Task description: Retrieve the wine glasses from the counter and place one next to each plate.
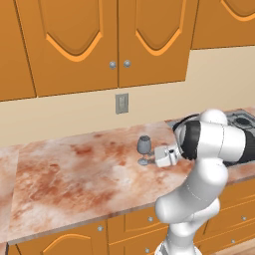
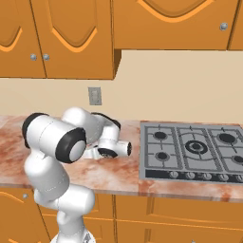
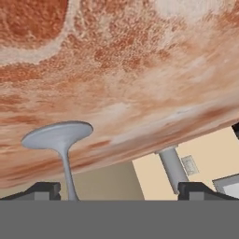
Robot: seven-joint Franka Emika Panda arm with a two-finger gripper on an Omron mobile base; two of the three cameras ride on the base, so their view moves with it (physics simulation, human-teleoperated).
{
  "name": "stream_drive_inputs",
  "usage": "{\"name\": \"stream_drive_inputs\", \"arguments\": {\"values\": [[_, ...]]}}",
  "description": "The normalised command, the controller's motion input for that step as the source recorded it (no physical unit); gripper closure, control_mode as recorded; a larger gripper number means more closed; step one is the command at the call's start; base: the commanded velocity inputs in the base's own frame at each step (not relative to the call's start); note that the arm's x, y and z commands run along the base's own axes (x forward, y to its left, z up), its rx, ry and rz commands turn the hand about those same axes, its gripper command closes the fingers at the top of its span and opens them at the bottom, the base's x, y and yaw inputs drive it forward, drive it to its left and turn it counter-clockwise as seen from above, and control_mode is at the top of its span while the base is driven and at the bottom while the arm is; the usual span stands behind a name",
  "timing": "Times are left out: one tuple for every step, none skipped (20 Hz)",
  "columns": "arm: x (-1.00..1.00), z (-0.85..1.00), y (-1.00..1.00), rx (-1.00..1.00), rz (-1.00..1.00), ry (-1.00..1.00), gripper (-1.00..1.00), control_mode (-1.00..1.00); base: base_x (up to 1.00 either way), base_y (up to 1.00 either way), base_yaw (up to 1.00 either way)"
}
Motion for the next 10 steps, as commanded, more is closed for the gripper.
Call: {"name": "stream_drive_inputs", "arguments": {"values": [[0.06, -0.22, 0.00, 0.00, -0.01, -0.01, -1.00, -1.00, 0.00, 0.00, 0.00], [0.06, -0.19, 0.03, 0.00, -0.01, -0.04, -1.00, -1.00, 0.00, 0.00, 0.00], [0.04, -0.18, 0.00, 0.00, -0.01, -0.05, -1.00, -1.00, 0.00, 0.00, 0.00], [0.08, -0.16, 0.00, 0.00, -0.02, -0.05, -1.00, -1.00, 0.00, 0.00, 0.00], [0.12, -0.11, 0.00, 0.00, -0.02, -0.05, -1.00, -1.00, 0.00, 0.00, 0.00], [0.15, -0.09, 0.00, 0.00, -0.03, -0.04, -1.00, -1.00, 0.00, 0.00, 0.00], [0.19, -0.03, 0.00, 0.00, -0.03, -0.01, -1.00, -1.00, 0.00, 0.00, 0.00], [0.21, -0.02, 0.00, 0.01, -0.03, 0.00, -1.00, -1.00, 0.00, 0.00, 0.00], [0.19, 0.00, 0.00, 0.01, -0.02, 0.00, -1.00, -1.00, 0.00, 0.00, 0.00], [0.19, 0.00, 0.00, 0.01, -0.01, -0.01, -1.00, -1.00, 0.00, 0.00, 0.00]]}}
